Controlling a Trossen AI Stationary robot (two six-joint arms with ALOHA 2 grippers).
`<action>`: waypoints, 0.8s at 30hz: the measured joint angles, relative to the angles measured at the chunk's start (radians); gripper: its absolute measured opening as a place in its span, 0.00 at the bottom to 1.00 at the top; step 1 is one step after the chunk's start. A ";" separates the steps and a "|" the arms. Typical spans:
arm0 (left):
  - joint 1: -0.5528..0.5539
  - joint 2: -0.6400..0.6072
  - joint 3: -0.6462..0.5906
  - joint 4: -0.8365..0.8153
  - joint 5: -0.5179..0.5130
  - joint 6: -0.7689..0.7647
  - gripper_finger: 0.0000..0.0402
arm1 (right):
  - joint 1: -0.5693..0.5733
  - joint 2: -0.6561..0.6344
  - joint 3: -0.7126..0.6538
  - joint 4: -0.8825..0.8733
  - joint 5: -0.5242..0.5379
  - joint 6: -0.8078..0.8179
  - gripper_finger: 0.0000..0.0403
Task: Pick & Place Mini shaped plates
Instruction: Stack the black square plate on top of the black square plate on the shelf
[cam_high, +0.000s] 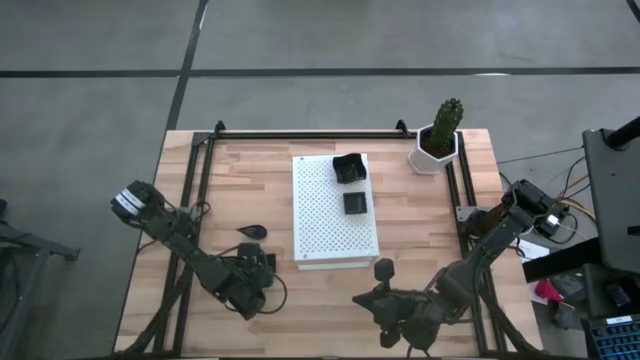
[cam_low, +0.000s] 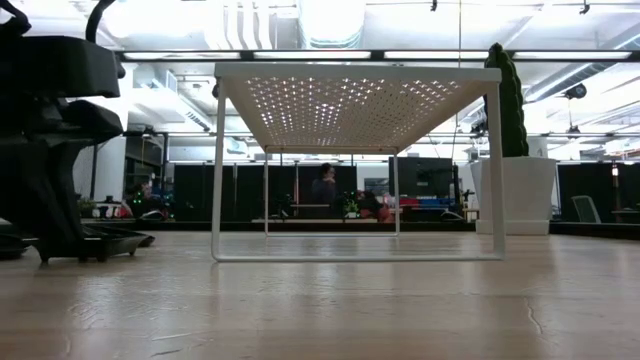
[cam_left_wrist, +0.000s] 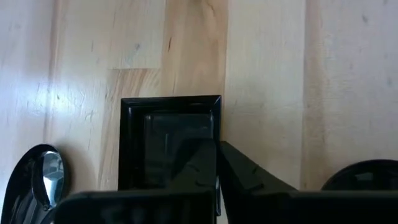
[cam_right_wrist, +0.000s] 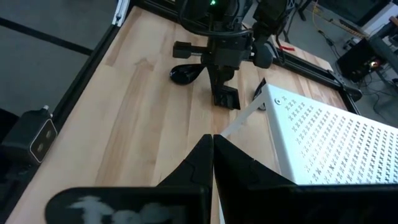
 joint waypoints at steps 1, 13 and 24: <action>0.000 -0.001 0.001 -0.001 0.007 0.000 0.01 | 0.000 0.000 0.000 0.001 0.000 -0.003 0.02; -0.005 -0.028 0.159 -0.018 0.115 0.077 0.00 | 0.000 0.000 0.000 0.006 0.000 -0.011 0.02; -0.010 -0.033 0.378 -0.053 0.144 0.284 0.00 | -0.001 0.000 0.000 0.063 -0.076 -0.095 0.02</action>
